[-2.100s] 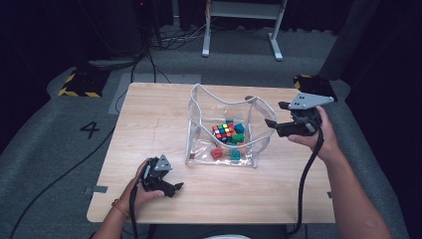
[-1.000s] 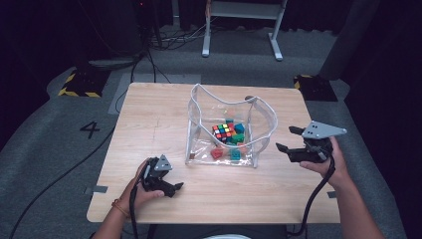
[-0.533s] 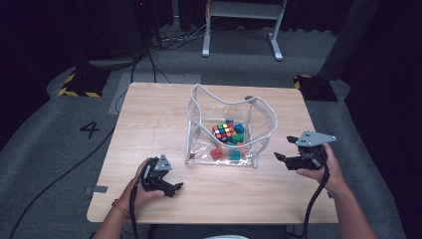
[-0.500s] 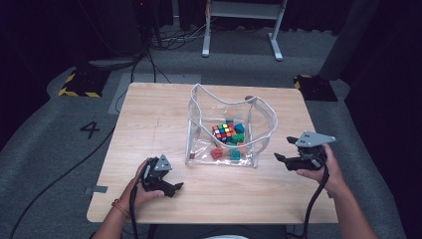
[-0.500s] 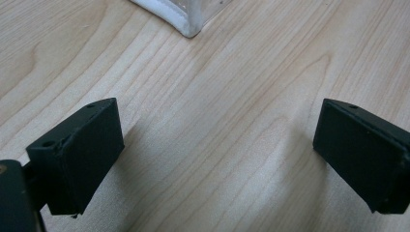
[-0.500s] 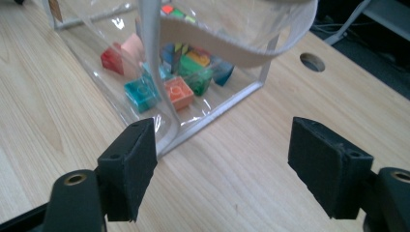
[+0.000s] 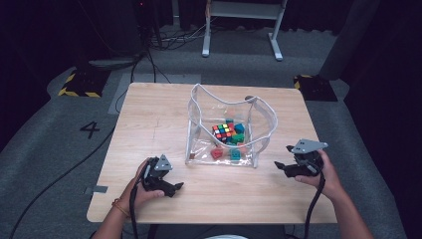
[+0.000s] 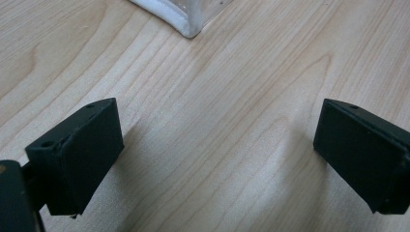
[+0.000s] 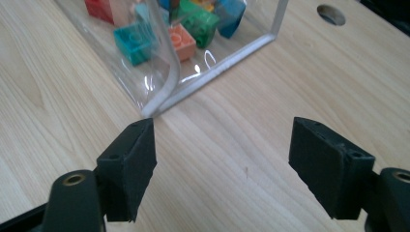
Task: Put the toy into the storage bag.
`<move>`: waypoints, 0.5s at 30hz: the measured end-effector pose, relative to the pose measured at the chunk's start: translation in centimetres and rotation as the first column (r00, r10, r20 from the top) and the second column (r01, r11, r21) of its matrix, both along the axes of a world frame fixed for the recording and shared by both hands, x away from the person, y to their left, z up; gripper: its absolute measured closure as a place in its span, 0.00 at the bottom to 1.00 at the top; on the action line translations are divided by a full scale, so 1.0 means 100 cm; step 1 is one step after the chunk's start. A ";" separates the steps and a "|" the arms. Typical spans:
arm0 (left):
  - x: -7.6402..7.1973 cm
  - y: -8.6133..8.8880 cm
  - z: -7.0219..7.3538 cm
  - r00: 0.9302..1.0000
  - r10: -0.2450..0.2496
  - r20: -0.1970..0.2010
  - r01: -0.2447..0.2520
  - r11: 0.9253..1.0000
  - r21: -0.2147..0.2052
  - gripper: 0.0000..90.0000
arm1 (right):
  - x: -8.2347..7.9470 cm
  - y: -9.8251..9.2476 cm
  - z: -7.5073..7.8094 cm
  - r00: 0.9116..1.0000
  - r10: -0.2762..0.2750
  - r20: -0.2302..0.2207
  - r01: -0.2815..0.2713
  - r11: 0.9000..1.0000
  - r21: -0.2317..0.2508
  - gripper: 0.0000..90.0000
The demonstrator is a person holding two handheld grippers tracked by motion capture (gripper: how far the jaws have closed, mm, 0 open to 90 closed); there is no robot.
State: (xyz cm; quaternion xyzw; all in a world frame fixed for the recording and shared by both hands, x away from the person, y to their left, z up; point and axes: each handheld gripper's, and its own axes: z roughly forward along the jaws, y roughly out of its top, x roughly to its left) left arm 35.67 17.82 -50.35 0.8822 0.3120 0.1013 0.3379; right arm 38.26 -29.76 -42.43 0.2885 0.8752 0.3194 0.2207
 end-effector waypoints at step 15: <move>0.000 0.000 0.000 1.000 -0.002 -0.001 0.002 1.000 0.001 0.04 | -0.013 -0.020 -0.025 1.000 0.006 -0.024 -0.005 1.000 0.031 0.26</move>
